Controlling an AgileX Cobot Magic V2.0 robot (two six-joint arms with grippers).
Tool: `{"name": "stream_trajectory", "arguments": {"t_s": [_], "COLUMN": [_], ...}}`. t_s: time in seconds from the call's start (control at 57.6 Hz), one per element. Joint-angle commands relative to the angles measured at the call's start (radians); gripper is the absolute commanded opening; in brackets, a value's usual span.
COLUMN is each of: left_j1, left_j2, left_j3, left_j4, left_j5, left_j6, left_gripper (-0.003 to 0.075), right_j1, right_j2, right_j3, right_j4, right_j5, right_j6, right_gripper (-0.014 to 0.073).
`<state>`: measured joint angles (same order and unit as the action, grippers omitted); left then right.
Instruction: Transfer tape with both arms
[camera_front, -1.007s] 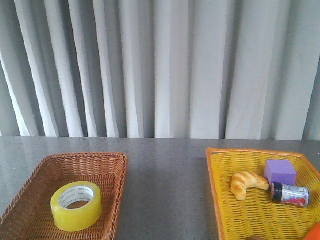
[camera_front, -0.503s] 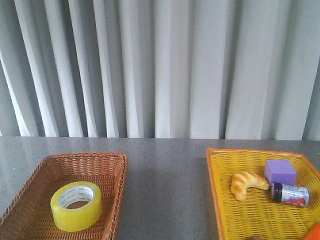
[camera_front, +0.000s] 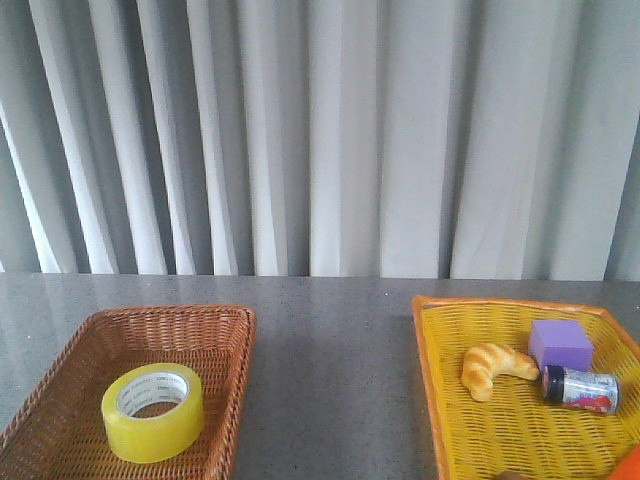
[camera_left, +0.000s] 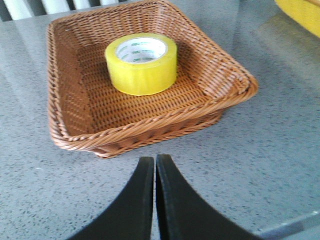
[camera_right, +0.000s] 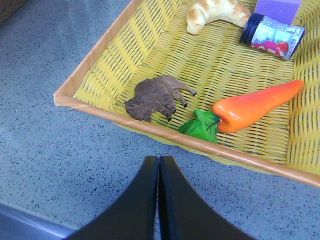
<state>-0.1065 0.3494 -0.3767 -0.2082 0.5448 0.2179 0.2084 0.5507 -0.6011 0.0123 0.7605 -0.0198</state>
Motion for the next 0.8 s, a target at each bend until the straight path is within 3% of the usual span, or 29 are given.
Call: {"name": "stream_trajectory", "arguments": {"t_s": [0.0, 0.156, 0.451, 0.781], "left_j1": [0.001, 0.029, 0.055, 0.055], "left_j2": [-0.045, -0.182, -0.378, -0.375], "left_j3": [0.035, 0.171, 0.397, 0.393], "left_j4": [0.048, 0.109, 0.124, 0.126], "left_j5": [-0.162, -0.289, -0.501, -0.526], "left_j6": [-0.079, -0.197, -0.209, -0.212], "left_gripper": [-0.0007, -0.0007, -0.0007, -0.0007], "right_j1": [-0.005, -0.005, -0.005, -0.005], "right_j2": [0.003, 0.003, 0.003, 0.003], "right_j3": [-0.027, -0.027, -0.027, -0.027], "right_j4": [-0.003, -0.002, -0.002, -0.001], "right_j5": [-0.061, -0.061, -0.062, -0.062], "right_j6": [-0.005, -0.005, -0.005, -0.005], "right_gripper": [-0.0007, -0.0007, -0.0007, -0.0007]}}
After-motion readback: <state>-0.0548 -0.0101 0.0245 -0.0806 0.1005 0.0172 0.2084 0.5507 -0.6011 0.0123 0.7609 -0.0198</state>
